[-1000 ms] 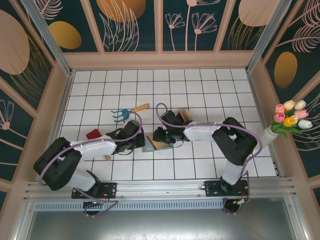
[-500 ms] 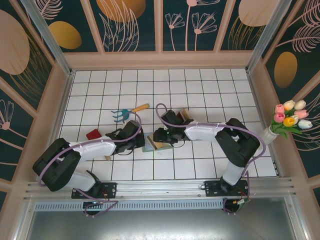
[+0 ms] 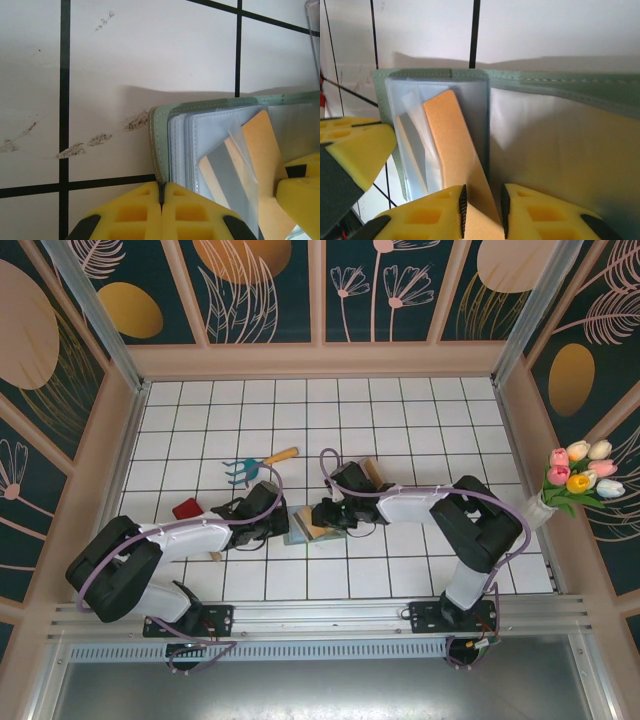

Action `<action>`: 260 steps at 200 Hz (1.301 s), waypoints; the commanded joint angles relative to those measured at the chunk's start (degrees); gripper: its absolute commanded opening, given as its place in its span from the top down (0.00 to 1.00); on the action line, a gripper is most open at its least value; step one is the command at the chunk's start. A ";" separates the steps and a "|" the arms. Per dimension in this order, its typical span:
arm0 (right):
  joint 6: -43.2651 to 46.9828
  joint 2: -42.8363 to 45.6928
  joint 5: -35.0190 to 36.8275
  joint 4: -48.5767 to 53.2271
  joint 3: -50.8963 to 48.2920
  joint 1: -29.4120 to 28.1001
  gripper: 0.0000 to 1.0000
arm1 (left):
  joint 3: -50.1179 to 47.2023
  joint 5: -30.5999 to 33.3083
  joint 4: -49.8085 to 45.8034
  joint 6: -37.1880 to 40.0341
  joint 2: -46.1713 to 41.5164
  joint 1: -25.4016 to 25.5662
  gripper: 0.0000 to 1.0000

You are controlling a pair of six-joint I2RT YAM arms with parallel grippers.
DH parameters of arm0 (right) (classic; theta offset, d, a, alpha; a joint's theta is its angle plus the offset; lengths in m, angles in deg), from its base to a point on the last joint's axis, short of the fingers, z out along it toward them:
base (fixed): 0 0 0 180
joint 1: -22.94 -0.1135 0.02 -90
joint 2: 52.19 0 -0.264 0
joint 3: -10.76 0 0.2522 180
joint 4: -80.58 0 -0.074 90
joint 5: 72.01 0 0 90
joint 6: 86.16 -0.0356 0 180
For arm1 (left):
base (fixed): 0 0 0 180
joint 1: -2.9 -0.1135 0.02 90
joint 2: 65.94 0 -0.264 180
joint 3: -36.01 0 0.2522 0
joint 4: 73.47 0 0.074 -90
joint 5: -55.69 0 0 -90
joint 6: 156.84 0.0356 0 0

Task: Put the credit cards into the card holder
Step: Insert the credit card into the card slot.

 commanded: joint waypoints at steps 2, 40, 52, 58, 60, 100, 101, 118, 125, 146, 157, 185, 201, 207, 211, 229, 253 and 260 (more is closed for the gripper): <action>0.22 2.46 -3.71 -1.73 -1.40 0.53 0.78 | -0.87 -0.16 0.67 -0.50 0.56 0.19 1.00; -0.13 5.54 -4.97 -3.74 -3.16 2.20 0.89 | -0.98 -0.02 0.55 -0.66 0.26 0.16 1.00; -0.47 6.46 -4.89 -4.51 -3.92 2.66 0.92 | -0.93 -0.18 0.58 -0.70 0.15 0.19 1.00; -0.86 6.88 -4.97 -5.30 -4.51 2.89 0.93 | -1.05 -0.36 0.67 -0.80 0.18 0.13 1.00; -1.03 6.99 -5.08 -5.62 -4.75 2.92 0.93 | -1.07 -0.39 0.79 -0.85 0.12 0.11 1.00; -7.15 7.87 -5.51 -14.96 -9.57 3.38 0.97 | -2.24 -2.02 2.80 -2.35 -0.42 0.16 1.00; -7.39 7.80 -5.50 -15.15 -9.60 3.42 0.97 | -2.27 -2.14 2.88 -2.40 -0.45 0.13 1.00; -10.67 7.17 -5.15 -18.39 -10.77 3.16 0.97 | -3.02 -2.96 4.18 -3.58 -0.73 0.17 1.00; -12.35 7.07 -4.60 -20.13 -11.46 2.88 0.97 | -3.37 -3.42 4.88 -3.99 -0.82 0.12 1.00; -16.59 6.99 -1.47 -24.74 -13.40 2.05 0.96 | -4.45 -5.11 6.91 -5.53 -0.83 0.11 1.00; -18.63 6.91 -0.03 -26.57 -14.08 1.69 0.96 | -5.18 -5.52 7.95 -6.33 -1.04 0.16 1.00; -19.97 5.40 -0.08 -28.35 -13.60 -0.30 0.97 | -5.79 -5.35 8.86 -7.24 -1.70 0.15 1.00; -20.19 4.75 -0.27 -28.25 -13.41 -1.64 0.96 | -5.81 -4.87 8.94 -7.48 -1.95 0.13 1.00; -20.18 4.62 -0.15 -28.17 -13.49 -2.12 0.96 | -5.81 -4.68 8.94 -7.66 -2.02 0.14 1.00; -20.19 4.50 -0.21 -28.12 -13.45 -2.36 0.96 | -5.82 -4.56 8.95 -7.64 -2.14 0.11 1.00; -19.87 3.36 -1.31 -27.82 -13.23 -2.91 0.95 | -5.81 -4.10 9.03 -7.89 -2.34 0.16 1.00; -20.42 2.29 -1.86 -28.81 -13.02 -3.29 0.92 | -5.82 -3.80 9.10 -7.99 -2.46 0.14 1.00; -20.14 2.02 -2.35 -28.68 -12.52 -3.47 0.92 | -5.80 -3.79 9.12 -7.99 -2.46 0.17 1.00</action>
